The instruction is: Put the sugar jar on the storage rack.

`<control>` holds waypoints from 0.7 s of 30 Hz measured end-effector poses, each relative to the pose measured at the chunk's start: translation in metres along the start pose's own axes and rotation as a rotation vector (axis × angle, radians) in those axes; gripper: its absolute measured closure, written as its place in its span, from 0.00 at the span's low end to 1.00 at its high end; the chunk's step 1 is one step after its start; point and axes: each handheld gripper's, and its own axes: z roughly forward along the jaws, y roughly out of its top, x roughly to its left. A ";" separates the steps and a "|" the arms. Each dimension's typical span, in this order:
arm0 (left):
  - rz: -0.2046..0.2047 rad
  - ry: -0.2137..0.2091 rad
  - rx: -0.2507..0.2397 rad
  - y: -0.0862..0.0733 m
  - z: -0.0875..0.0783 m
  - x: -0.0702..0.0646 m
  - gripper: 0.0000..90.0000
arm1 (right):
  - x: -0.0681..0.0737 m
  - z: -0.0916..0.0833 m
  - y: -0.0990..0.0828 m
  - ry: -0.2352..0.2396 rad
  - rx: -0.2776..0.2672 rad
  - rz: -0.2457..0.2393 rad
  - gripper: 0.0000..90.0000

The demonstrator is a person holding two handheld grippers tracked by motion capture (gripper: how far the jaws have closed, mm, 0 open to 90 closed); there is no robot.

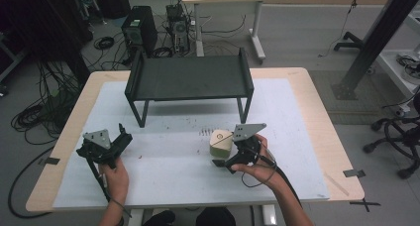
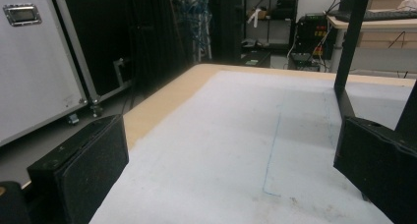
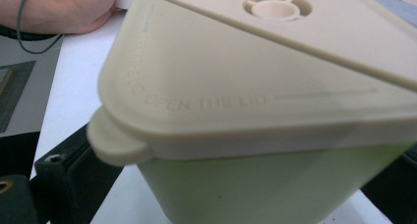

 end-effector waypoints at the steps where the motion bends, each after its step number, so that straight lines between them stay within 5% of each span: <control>1: -0.001 0.000 0.000 0.000 0.000 0.000 0.00 | 0.000 0.000 0.000 0.001 0.002 -0.001 0.02; 21: -0.001 0.000 0.000 0.000 0.000 0.000 0.00 | 0.000 0.001 0.000 0.000 0.005 -0.007 0.02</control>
